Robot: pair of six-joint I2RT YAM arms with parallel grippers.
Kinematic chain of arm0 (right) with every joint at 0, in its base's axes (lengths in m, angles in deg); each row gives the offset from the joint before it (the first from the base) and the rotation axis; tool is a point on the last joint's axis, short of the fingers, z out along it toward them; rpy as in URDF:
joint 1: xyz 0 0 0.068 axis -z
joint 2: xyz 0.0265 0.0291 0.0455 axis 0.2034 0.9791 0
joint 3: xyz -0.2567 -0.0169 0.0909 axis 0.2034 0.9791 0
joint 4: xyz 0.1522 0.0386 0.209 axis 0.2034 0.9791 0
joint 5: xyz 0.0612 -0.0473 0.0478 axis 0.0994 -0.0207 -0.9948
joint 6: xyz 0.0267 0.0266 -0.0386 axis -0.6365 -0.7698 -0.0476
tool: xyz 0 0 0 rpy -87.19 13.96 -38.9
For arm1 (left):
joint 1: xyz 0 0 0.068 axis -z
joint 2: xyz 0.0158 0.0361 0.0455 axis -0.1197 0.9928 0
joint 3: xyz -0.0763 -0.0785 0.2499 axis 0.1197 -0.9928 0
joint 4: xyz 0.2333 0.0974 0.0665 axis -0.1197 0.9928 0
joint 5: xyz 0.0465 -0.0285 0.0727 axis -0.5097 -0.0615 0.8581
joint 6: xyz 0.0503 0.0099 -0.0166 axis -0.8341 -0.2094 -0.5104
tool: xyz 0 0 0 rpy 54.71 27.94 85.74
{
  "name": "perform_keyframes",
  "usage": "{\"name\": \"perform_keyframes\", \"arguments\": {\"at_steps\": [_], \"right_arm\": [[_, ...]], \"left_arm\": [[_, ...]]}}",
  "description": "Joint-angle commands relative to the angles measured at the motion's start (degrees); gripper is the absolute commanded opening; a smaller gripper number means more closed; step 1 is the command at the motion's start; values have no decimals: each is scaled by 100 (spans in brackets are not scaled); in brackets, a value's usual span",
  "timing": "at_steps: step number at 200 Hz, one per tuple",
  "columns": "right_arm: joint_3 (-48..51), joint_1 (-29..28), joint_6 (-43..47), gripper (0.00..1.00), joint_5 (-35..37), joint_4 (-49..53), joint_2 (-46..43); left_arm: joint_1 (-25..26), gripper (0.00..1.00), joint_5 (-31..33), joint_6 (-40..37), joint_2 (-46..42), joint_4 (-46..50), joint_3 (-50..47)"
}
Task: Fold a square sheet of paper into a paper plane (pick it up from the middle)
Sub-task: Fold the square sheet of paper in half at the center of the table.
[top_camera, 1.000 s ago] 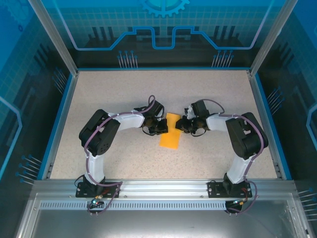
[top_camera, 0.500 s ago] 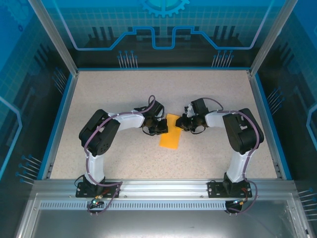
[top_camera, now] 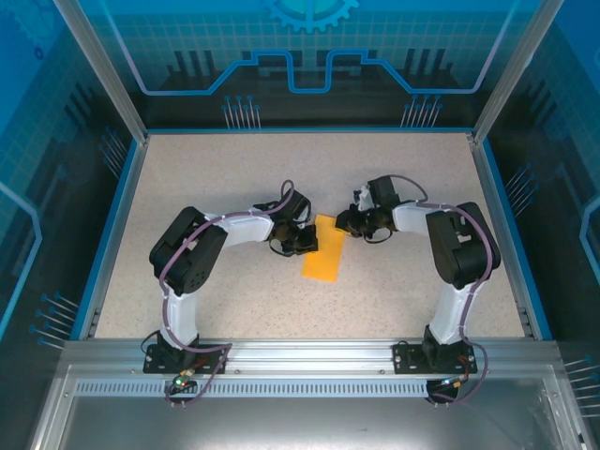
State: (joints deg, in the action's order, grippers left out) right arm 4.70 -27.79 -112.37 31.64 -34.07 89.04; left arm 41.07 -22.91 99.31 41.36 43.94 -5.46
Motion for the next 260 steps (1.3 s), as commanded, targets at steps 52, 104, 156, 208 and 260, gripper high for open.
{"name": "perform_keyframes", "arguments": {"at_steps": [52, 104, 156, 208, 260], "right_arm": [[-322, 37, 256, 16, 205, 695, 209], [-679, 205, 247, 16, -107, 678, 178], [-766, 163, 243, 16, 194, 806, 659], [-942, 151, 286, 15, 240, 984, 606], [-1272, 251, 326, 16, 56, 1165, 482]], "left_arm": [[58, 0, 333, -154, 109, 723, -220], [61, 0, 326, -147, 109, 715, -214], [53, 0, 333, -137, 118, 714, -211], [56, 0, 339, -149, 118, 751, -152], [55, 0, 342, -162, 118, 759, -154]]}}
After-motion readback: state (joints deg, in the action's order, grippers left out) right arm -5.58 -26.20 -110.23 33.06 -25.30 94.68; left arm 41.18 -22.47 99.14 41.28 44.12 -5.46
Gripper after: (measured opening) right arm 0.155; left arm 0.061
